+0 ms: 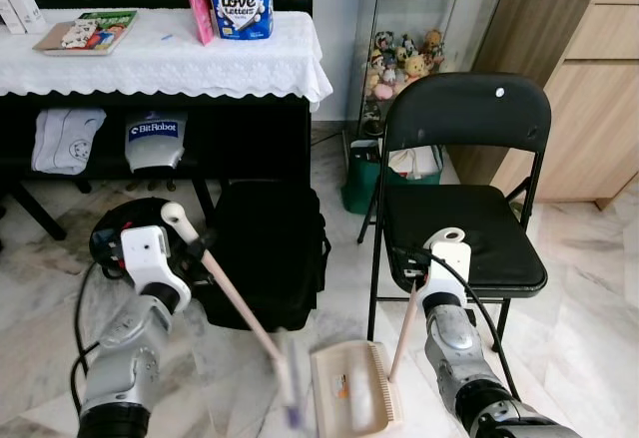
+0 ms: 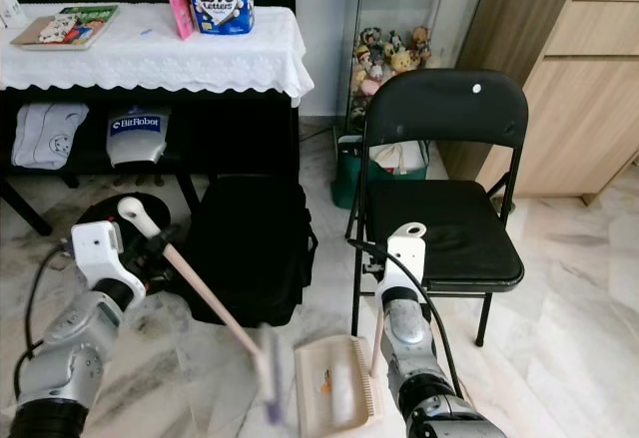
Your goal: Sweep floor
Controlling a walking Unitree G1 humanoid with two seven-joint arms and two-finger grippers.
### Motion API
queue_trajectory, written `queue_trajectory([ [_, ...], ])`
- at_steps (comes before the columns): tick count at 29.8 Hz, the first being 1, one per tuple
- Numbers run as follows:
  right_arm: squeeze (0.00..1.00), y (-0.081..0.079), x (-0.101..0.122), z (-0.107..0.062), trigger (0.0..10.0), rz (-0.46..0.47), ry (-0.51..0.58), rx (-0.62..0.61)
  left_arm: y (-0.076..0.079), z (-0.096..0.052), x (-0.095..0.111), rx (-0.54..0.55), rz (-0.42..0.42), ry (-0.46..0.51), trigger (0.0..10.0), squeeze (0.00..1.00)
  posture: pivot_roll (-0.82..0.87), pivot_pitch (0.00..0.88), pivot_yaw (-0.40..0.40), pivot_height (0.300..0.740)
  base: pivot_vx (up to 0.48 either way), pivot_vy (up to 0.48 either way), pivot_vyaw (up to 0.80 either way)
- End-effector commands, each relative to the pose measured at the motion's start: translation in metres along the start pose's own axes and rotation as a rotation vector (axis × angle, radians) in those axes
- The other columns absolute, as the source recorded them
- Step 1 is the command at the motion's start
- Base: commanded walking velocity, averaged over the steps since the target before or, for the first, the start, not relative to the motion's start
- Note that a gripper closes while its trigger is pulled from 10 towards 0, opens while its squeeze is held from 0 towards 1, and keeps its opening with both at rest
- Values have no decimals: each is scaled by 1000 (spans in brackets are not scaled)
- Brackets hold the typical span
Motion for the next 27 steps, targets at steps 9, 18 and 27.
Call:
queue_trajectory([
  [9,0,-1,33,7,10000,67,184,-14,26,4,6,-50,184,119,10000,0,41,0,-20,740,0,0,0],
  [18,0,-2,50,7,10000,86,277,-13,29,3,3,2,222,194,10000,0,27,0,-25,740,0,0,0],
  [27,0,3,52,4,10000,73,309,-33,36,7,0,-3,233,208,10000,0,21,0,-30,740,0,0,583],
])
Point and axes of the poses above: a point about 5 cm out from each wrist's last joint towards the gripper, its own z axis pointing out of the wrist towards the gripper, its own x axis along the axis of the wrist's last joint, y = z × x, the point moved 1 cm from there along z, pointing out of the wrist towards the gripper, and after that the axes turned 8 degrees about -z, right-handed, at the moved point
